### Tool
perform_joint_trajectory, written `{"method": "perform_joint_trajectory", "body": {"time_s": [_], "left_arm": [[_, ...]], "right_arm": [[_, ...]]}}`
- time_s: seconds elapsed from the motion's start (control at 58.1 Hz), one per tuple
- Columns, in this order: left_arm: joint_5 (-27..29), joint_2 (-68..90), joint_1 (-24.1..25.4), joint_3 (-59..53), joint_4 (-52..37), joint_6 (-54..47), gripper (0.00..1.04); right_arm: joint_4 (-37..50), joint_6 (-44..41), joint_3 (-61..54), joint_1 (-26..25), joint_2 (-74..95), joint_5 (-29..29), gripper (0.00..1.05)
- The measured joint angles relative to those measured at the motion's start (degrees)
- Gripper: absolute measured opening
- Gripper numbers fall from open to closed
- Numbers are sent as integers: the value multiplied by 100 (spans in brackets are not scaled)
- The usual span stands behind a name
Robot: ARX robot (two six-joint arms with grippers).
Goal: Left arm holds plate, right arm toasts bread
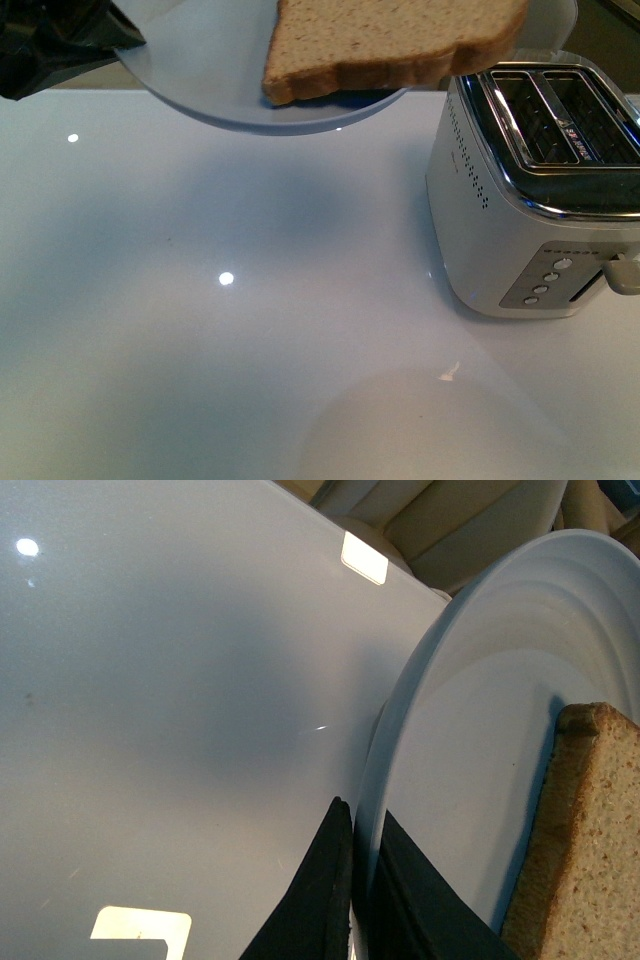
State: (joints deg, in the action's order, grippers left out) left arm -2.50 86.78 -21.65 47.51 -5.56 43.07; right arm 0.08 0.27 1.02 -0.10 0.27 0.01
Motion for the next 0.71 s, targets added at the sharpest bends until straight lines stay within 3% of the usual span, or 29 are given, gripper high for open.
{"method": "perform_joint_trajectory", "body": {"time_s": [0.189,0.31,0.396,0.517,0.706], "left_arm": [[37,0,-70,4,28,13,3],[39,0,-63,4,28,24,3],[-4,0,-63,4,28,31,3],[20,0,-57,4,31,33,3],[-24,0,-66,4,31,35,3]], "right_arm": [[-81,44,22,-2,48,-35,96],[-1720,955,612,2,920,-212,96],[-2020,1325,638,2,1123,-299,96],[-1729,1648,774,-79,1467,-570,96],[-577,2361,1257,-122,2948,-1200,96]]}}
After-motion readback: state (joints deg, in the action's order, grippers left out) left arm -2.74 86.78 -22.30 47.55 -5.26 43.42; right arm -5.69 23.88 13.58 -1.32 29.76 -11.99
